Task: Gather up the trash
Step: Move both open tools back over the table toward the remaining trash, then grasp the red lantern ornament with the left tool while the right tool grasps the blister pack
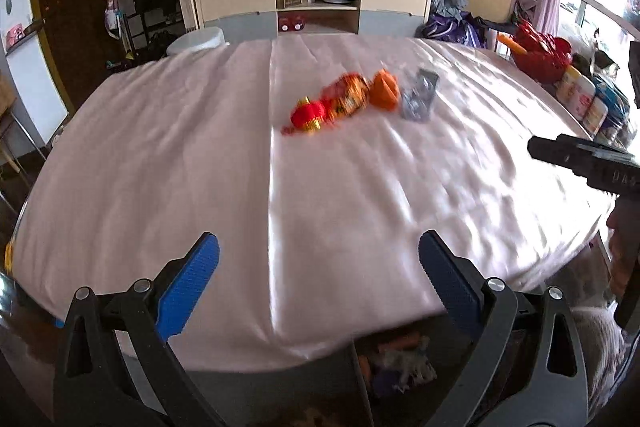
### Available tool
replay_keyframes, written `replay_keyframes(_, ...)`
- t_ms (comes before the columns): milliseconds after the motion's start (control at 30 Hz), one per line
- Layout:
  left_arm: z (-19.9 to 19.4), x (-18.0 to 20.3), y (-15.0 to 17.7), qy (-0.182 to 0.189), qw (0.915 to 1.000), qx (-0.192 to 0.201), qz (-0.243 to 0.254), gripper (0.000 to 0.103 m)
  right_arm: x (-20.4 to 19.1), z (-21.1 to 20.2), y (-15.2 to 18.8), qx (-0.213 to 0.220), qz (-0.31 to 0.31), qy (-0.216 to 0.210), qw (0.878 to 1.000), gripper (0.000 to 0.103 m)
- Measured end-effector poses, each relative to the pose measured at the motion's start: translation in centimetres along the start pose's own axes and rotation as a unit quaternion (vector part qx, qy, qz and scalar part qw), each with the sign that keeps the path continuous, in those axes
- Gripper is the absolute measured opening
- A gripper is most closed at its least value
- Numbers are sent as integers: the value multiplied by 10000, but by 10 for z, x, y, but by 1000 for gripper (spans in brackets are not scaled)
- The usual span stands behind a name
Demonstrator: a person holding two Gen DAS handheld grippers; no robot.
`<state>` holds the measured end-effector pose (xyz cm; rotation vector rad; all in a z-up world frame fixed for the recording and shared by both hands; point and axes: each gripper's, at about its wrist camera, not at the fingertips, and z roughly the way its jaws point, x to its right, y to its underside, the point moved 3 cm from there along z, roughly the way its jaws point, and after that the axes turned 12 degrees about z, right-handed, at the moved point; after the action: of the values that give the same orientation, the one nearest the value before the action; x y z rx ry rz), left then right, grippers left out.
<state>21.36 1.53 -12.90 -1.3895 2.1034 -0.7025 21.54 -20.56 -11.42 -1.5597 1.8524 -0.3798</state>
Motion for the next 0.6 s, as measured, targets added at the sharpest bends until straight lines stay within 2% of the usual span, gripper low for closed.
replay_keyframes(233,36,-22,-37,12,10000,43,1,92,-20,40,-27,-54,-57,-7,10000,97)
replay_keyframes(367,64,-30,-55,121,9999,-9,40,81,-28,62,-38,-41,-83,-21,10000,95)
replay_keyframes(467,83,-32,-65,205,9997,-86,55,74,-31,77,-45,-59,0,-89,9999,85)
replay_keyframes(600,107,-35,-75,246,9995,-172,89,71,-29,93,-53,-96,167,-77,9998,78)
